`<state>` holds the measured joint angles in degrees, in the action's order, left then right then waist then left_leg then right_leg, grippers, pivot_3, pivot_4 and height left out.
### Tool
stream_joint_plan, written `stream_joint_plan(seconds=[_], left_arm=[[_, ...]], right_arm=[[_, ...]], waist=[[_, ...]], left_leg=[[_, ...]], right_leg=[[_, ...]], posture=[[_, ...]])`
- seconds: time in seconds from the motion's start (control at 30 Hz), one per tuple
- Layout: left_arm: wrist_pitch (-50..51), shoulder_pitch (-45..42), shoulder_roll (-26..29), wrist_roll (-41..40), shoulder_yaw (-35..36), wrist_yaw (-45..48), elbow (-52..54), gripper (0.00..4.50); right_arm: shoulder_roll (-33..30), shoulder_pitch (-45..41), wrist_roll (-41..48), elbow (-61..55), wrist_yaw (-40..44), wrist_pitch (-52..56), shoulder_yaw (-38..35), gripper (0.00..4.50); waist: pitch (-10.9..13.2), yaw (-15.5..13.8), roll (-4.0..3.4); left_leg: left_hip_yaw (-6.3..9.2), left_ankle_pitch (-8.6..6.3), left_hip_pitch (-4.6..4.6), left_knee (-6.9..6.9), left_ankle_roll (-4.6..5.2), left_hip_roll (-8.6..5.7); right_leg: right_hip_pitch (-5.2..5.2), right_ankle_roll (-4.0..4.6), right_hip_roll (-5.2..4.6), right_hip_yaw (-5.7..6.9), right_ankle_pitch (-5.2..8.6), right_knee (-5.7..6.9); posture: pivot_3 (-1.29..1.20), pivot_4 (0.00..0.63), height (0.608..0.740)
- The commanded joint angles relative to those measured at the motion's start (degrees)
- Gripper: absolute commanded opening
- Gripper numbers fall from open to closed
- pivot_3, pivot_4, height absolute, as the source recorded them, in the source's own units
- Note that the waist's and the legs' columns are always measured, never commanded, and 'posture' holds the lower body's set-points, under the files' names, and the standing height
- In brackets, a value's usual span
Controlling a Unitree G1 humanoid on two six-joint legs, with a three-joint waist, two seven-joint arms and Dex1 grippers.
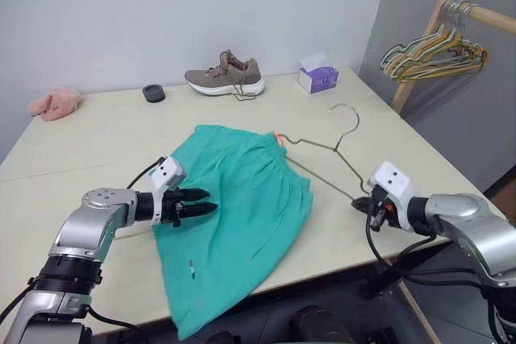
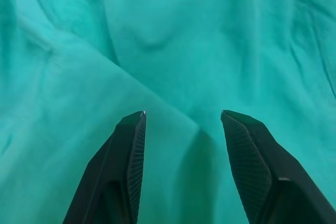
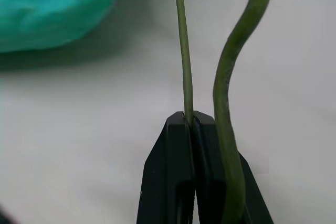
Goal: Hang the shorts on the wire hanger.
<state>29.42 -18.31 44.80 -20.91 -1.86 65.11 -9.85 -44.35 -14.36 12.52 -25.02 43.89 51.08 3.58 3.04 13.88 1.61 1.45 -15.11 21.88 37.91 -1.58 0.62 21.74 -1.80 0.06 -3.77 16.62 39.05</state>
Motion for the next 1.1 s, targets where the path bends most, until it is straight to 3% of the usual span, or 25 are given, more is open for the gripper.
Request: stream_joint_plan(seconds=[0.03, 0.17, 0.37, 0.43, 0.53, 0.73, 0.83, 1.1], left_arm=[[-1.1, -0.3, -0.3, 0.2, 1.2, -0.5, 0.6, 2.4], [-0.5, 1.1, -0.4, -0.3, 0.5, 0.2, 2.3, 2.4], [-1.1, 0.7, -0.4, 0.2, 0.4, 0.7, 1.1, 2.4], [-1.2, 0.4, -0.5, 0.4, 0.4, 0.8, 0.8, 2.4], [-1.5, 0.2, -0.7, 0.5, 0.5, 0.8, 0.5, 2.4], [-2.2, -0.2, -2.4, -0.8, 2.7, -0.3, 0.5, 2.4], [-3.3, -0.8, -3.5, -1.0, 4.4, -1.6, 0.2, 2.4], [-5.3, -4.8, -4.9, -0.6, 6.6, -3.7, -3.1, 2.4]], right_arm=[[-2.9, 0.5, 0.0, -2.9, 3.4, -8.0, -0.2, 0.0], [-13.6, 7.6, -1.0, -8.2, 13.7, -15.6, 2.7, 0.0], [-21.3, 10.7, -7.2, -6.5, 15.7, -24.3, 4.1, 0.0], [-19.3, 9.8, -4.7, -5.5, 14.8, -22.1, 2.2, 0.0], [-11.3, 6.1, 5.9, -2.7, 11.9, -8.6, -4.6, 0.0], [-4.7, 1.5, 10.6, 4.4, 5.6, 5.1, -9.5, 0.0], [-4.5, 0.7, 11.1, 5.8, 4.4, 8.2, -8.8, 0.0], [-4.8, -2.2, 9.8, 6.7, 6.9, 7.0, 1.6, 0.0]], waist=[[0.0, 0.0, 0.0], [0.0, 0.0, -0.04], [0.0, 0.6, -0.02], [-0.1, 0.6, -0.01], [-0.1, 0.6, 0.06], [-0.1, 0.3, 0.06], [-0.1, 0.4, 0.03], [-0.1, 0.6, 0.02]], left_leg=[[0.01, 0.0, 0.01, 0.0, 0.0, 0.0], [0.02, -0.01, 0.01, -0.01, 0.01, -0.02], [-0.04, -0.01, -0.04, 0.02, 0.01, -0.01], [-0.02, -0.01, -0.04, 0.0, 0.01, 0.02], [-0.01, -0.01, -0.03, 0.01, 0.01, 0.04], [0.04, -0.01, -0.01, 0.03, 0.01, -0.06], [0.02, -0.01, -0.01, 0.03, 0.01, -0.05], [0.0, -0.01, -0.01, 0.02, 0.01, -0.05]], right_leg=[[0.0, 0.0, 0.0, 0.01, 0.0, 0.0], [-0.02, -0.02, -0.01, 0.03, 0.01, -0.03], [-0.03, -0.02, -0.04, 0.0, 0.01, -0.03], [-0.03, -0.01, -0.01, 0.02, 0.01, -0.03], [-0.03, -0.01, 0.0, 0.01, 0.01, -0.02], [-0.07, 0.01, -0.09, 0.04, 0.0, -0.02], [-0.06, 0.0, -0.1, 0.02, 0.0, -0.01], [-0.05, -0.02, -0.07, 0.01, 0.0, -0.01]], posture=[[-0.28, 0.0, 0.74], [-0.28, 0.0, 0.74], [-0.29, 0.0, 0.74], [-0.29, 0.0, 0.74], [-0.29, 0.0, 0.74], [-0.29, 0.0, 0.74], [-0.29, 0.0, 0.74], [-0.27, 0.0, 0.74]])
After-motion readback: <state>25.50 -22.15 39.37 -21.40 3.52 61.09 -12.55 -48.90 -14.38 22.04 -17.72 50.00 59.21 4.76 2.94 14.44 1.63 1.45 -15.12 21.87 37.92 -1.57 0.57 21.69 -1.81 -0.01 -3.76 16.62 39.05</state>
